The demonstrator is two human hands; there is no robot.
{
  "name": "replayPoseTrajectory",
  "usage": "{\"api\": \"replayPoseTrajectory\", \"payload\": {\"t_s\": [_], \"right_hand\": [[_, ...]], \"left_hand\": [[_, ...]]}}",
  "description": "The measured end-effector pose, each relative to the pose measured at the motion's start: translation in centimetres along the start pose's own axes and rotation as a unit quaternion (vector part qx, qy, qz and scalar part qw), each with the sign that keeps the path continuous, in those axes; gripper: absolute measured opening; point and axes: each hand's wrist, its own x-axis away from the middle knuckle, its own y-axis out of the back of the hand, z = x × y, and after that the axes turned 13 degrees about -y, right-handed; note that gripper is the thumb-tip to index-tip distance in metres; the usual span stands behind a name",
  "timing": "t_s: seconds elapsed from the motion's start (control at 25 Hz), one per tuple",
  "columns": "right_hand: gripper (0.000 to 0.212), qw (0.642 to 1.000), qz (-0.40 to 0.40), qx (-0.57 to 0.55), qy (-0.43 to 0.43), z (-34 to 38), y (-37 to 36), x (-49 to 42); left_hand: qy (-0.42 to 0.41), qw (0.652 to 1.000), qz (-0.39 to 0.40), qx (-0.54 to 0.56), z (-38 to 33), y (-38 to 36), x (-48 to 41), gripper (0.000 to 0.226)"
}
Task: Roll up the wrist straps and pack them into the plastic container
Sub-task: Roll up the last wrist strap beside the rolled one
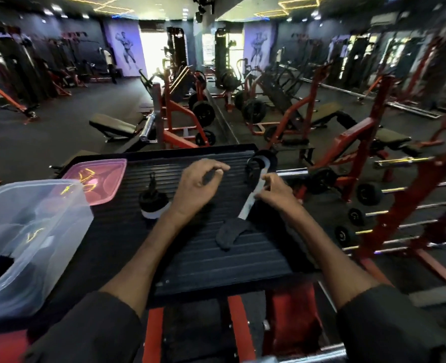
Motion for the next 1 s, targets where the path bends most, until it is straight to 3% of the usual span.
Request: {"api": "replayPoseTrajectory", "payload": {"t_s": [0.08,0.16,0.24,0.32,0.48,0.76,0.92,1.0], "right_hand": [[0.054,0.988,-0.007,0.142,-0.064,-1.5,0.5,1.0],[0.056,0.979,0.023,0.191,-0.068,-1.7,-0.2,1.5],[0.064,0.985,0.043,0.146,-0.078,-1.1,-1.4,1.5],[0.069,0.995,0.035,-0.01,-0.092,-1.6,-3.1,0.1],[0.032,0.966,0.021,-0.251,-0.063,2.2,-3.0,3.1],[0.03,0.941,0.149,-0.301,-0.051,3.1,1.4,9.7],[0.028,0.923,0.181,-0.331,-0.074,0.1,1.1,15.3],[0.028,0.936,0.177,-0.296,-0.068,-1.5,0.9,16.9]], "left_hand": [[0.061,0.996,0.039,0.05,0.1,-2.0,1.0,0.017],[0.12,0.987,0.059,0.085,0.7,-3.0,2.5,0.019],[0.159,0.98,0.057,0.105,1.1,-3.0,3.6,0.021],[0.186,0.974,0.048,0.117,1.7,-2.4,4.3,0.022],[0.217,0.963,0.005,0.161,2.8,-0.7,4.9,0.023],[0.306,0.909,-0.112,0.262,3.0,0.0,4.3,0.026],[0.313,0.906,-0.083,0.272,2.2,-1.7,4.5,0.029],[0.301,0.912,-0.057,0.275,1.7,-2.6,4.7,0.028]]}}
